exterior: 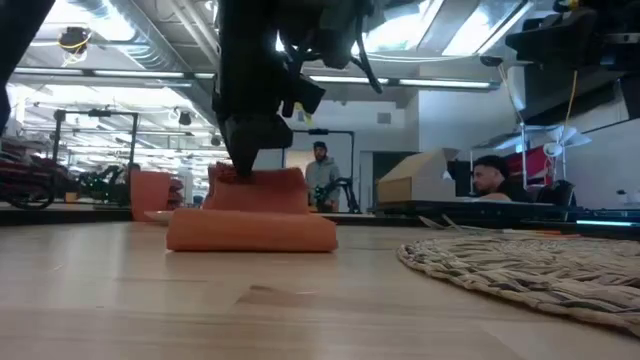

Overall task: Set table place
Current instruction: Fold the orange table napkin

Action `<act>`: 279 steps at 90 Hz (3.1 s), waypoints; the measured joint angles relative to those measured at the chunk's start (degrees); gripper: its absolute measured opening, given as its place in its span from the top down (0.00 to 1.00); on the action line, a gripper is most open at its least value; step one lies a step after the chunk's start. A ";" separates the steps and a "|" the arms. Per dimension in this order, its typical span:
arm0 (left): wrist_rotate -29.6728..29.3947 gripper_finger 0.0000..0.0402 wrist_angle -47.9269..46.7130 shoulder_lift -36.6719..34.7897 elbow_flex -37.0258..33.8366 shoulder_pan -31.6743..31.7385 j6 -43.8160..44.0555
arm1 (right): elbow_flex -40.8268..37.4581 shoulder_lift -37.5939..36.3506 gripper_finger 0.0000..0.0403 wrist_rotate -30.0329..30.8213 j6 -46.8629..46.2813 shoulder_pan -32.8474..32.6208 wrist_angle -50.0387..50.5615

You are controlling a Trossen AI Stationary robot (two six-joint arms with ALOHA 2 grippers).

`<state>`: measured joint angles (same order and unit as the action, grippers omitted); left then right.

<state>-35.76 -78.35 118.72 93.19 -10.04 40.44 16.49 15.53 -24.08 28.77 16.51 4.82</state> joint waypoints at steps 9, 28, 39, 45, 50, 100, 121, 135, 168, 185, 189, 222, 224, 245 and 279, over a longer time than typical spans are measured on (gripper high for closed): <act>-1.25 0.77 -0.04 0.00 0.00 -0.02 0.58 | 0.00 -0.02 1.00 0.00 0.00 0.00 0.00; -1.87 0.71 0.17 0.00 0.00 0.72 0.35 | -0.01 -0.01 1.00 0.00 0.00 0.00 0.00; 0.58 0.71 3.73 0.00 0.00 1.23 -1.02 | -0.02 0.00 1.00 0.00 0.00 0.00 0.01; 3.52 0.71 6.91 0.00 0.00 1.25 -2.40 | -0.02 0.00 1.00 0.00 0.00 0.00 0.04; 5.56 0.71 9.88 0.00 0.00 1.18 -3.41 | -0.02 0.00 1.00 0.00 0.00 0.00 0.03; 10.81 1.00 14.29 0.00 0.01 -1.05 -4.25 | -0.02 -0.02 1.00 0.02 0.02 0.00 0.19; 10.97 1.00 15.01 0.02 -5.93 -1.23 -1.83 | -0.04 0.00 1.00 0.04 1.51 0.00 1.53; 11.03 1.00 18.90 0.07 -10.78 -2.01 -0.33 | -0.04 0.00 1.00 0.04 1.58 -0.01 1.81; 11.12 1.00 16.56 -0.11 -14.10 -6.04 3.36 | -0.04 -0.02 1.00 0.04 1.57 0.00 1.79; 11.67 1.00 8.56 0.11 -14.23 -9.25 7.23 | -0.04 0.00 1.00 0.04 1.55 0.00 1.79; 11.62 1.00 7.51 0.09 -14.23 -10.08 7.90 | -0.04 -0.02 1.00 0.04 1.55 0.00 1.81; 12.26 1.00 12.16 -8.31 -14.23 -14.57 11.73 | -0.04 -0.01 1.00 0.04 1.18 -0.02 1.71; 12.84 1.00 13.07 -9.05 -14.23 -14.76 11.73 | -0.04 0.00 1.00 0.04 1.18 -0.02 1.72; 17.53 1.00 24.28 -10.77 -14.12 -17.55 11.59 | -0.04 0.00 1.00 0.04 1.07 -0.02 1.73; 19.36 1.00 30.32 -9.11 -21.33 -18.53 16.97 | -0.04 -0.02 1.00 0.04 0.99 -0.01 1.70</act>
<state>-16.40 -48.03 109.60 71.86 -28.57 57.41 16.45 15.51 -24.03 29.77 16.50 6.52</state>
